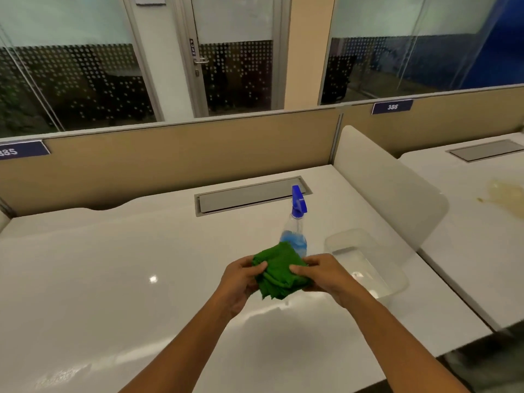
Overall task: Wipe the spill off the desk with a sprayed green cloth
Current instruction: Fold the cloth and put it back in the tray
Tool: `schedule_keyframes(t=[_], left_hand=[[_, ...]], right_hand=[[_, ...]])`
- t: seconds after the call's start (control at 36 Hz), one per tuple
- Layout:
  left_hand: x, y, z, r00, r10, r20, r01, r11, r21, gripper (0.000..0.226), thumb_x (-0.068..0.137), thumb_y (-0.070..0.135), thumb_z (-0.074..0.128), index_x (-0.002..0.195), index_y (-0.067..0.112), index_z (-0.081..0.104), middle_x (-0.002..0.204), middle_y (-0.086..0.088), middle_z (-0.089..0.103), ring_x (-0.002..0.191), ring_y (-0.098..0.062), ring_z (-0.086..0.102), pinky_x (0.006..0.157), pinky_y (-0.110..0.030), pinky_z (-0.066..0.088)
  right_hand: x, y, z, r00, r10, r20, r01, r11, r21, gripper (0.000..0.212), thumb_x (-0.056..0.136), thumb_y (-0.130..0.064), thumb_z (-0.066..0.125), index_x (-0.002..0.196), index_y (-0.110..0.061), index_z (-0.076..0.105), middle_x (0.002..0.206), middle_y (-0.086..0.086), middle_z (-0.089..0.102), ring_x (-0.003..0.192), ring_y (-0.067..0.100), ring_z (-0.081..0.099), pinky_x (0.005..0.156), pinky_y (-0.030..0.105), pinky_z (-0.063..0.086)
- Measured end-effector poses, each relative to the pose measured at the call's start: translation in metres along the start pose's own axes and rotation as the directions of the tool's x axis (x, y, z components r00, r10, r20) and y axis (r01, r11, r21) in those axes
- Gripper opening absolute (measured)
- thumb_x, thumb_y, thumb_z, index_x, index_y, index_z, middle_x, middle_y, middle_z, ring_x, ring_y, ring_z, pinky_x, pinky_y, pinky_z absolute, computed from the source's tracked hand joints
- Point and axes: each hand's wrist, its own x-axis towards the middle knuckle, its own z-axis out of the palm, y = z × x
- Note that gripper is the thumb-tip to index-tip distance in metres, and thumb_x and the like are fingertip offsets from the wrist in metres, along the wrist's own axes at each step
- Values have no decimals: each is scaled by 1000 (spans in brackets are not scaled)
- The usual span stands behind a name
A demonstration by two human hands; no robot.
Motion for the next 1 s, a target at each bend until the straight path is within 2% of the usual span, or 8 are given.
schedule_keyframes(t=[0.17, 0.28, 0.39, 0.47, 0.67, 0.78, 0.86, 1.0], left_hand=[[26, -5, 65, 996, -24, 82, 6, 977, 212, 22, 87, 7, 75, 108, 7, 69, 108, -14, 75, 97, -27, 75, 78, -31, 63], [54, -15, 113, 995, -35, 97, 4, 951, 310, 42, 83, 9, 80, 120, 4, 60, 116, -15, 66, 102, -28, 71, 83, -35, 63], [79, -28, 154, 994, -22, 107, -36, 858, 512, 40, 81, 11, 81, 116, 3, 62, 113, -17, 68, 102, -27, 70, 89, -38, 61], [92, -35, 174, 991, -30, 131, -66, 736, 674, 32, 80, 15, 82, 106, 4, 67, 106, -16, 71, 97, -26, 70, 91, -41, 60], [108, -43, 204, 985, -10, 171, -147, 458, 877, 32, 79, 21, 81, 102, 1, 73, 94, -10, 70, 85, -22, 66, 72, -30, 54], [118, -53, 210, 986, -15, 165, -155, 276, 948, 39, 75, 37, 82, 103, 11, 75, 101, -7, 74, 95, -22, 68, 88, -38, 58], [123, -60, 215, 983, 9, 186, -186, 35, 982, 42, 80, 47, 75, 111, 19, 71, 109, -3, 71, 107, -22, 61, 94, -36, 50], [130, -72, 219, 980, 6, 198, -191, -237, 953, 40, 87, 44, 64, 119, 20, 65, 117, -7, 65, 118, -27, 51, 97, -38, 38]], right_hand=[[-11, 14, -65, 978, 49, -202, -46, 999, 21, 29, 85, -21, 80, 107, -2, 74, 101, 17, 76, 94, 28, 74, 79, 35, 64], [-17, 18, -107, 941, 85, -327, -68, 996, 63, 24, 87, -10, 76, 109, 1, 72, 101, 19, 73, 91, 28, 73, 75, 34, 64], [-16, 31, -140, 907, 110, -407, -118, 993, 6, 29, 87, -11, 76, 114, -1, 71, 100, 15, 73, 90, 25, 71, 71, 31, 61], [-10, 42, -155, 881, 131, -455, -207, 971, -122, 28, 85, -20, 77, 111, -9, 73, 100, 9, 72, 88, 19, 66, 68, 28, 53], [2, 57, -169, 813, 154, -562, -389, 861, -327, 25, 81, -39, 74, 104, -30, 70, 108, 3, 66, 116, 27, 51, 97, 42, 45], [10, 61, -178, 813, 143, -565, -436, 792, -427, 25, 83, -38, 70, 107, -31, 72, 100, 1, 62, 122, 27, 43, 91, 42, 31], [16, 67, -180, 824, 135, -550, -456, 734, -503, 28, 85, -36, 66, 113, -34, 69, 98, 0, 57, 127, 27, 40, 98, 45, 29], [27, 81, -175, 831, 118, -543, -463, 688, -559, 29, 87, -32, 61, 116, -36, 67, 108, 2, 65, 125, 26, 42, 103, 46, 26]])
